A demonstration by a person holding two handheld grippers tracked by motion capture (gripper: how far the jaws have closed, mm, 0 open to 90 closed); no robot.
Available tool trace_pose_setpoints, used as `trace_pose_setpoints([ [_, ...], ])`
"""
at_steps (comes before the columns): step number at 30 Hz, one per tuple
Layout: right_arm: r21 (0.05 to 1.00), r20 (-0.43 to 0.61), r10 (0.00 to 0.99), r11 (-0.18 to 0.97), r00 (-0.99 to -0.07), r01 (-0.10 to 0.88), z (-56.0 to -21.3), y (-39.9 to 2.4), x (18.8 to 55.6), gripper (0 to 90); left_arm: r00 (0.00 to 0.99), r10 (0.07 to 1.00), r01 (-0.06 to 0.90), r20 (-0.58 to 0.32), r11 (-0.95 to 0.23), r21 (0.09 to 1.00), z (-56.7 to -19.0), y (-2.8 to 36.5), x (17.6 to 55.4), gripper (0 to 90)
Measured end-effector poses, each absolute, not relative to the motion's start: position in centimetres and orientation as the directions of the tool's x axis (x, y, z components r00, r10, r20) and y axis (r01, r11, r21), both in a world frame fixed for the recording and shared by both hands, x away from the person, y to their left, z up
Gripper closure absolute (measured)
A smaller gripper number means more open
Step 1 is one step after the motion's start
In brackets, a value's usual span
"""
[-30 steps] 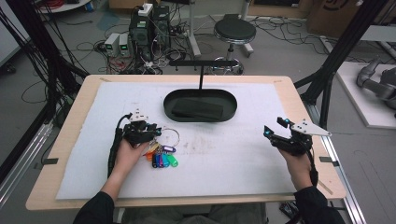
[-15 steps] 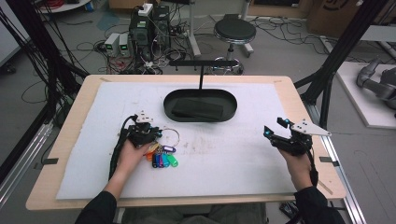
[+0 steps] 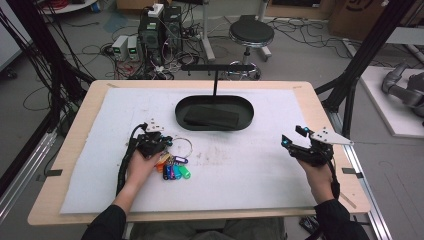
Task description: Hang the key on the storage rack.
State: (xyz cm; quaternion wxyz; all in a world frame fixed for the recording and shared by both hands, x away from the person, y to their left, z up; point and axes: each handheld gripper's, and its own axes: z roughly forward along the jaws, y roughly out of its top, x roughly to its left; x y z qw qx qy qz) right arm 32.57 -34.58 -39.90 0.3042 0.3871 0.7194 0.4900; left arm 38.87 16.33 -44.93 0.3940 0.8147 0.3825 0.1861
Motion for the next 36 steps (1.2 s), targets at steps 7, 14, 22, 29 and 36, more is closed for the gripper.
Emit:
trace_pose_setpoints([
  [7, 0.941, -0.057, 0.854, 0.219, -0.518, 0.258, -39.9, -34.6, 32.6, 34.1, 0.653, 0.758, 0.418, -0.009, -0.350, 0.838, -43.7, 16.7, 38.1, 86.1],
  [14, 0.942, -0.054, 0.849, 0.218, -0.526, 0.254, -39.9, -34.3, 32.7, 34.1, 0.676, 0.737, 0.343, 0.008, -0.325, 0.881, -42.2, 16.4, 36.8, 86.2],
  [22, 0.942, -0.054, 0.844, 0.220, -0.534, 0.252, -39.9, -34.1, 32.8, 34.1, 0.721, 0.692, 0.270, 0.034, -0.326, 0.906, -40.9, 15.9, 34.9, 86.2],
  [29, 0.941, -0.052, 0.841, 0.222, -0.538, 0.256, -39.9, -34.0, 32.9, 34.1, 0.759, 0.650, 0.240, 0.047, -0.346, 0.907, -40.4, 15.4, 33.9, 85.7],
  [36, 0.940, -0.052, 0.833, 0.226, -0.550, 0.255, -40.0, -34.0, 33.1, 34.0, 0.779, 0.627, 0.265, 0.015, -0.351, 0.898, -40.7, 15.2, 34.1, 80.7],
])
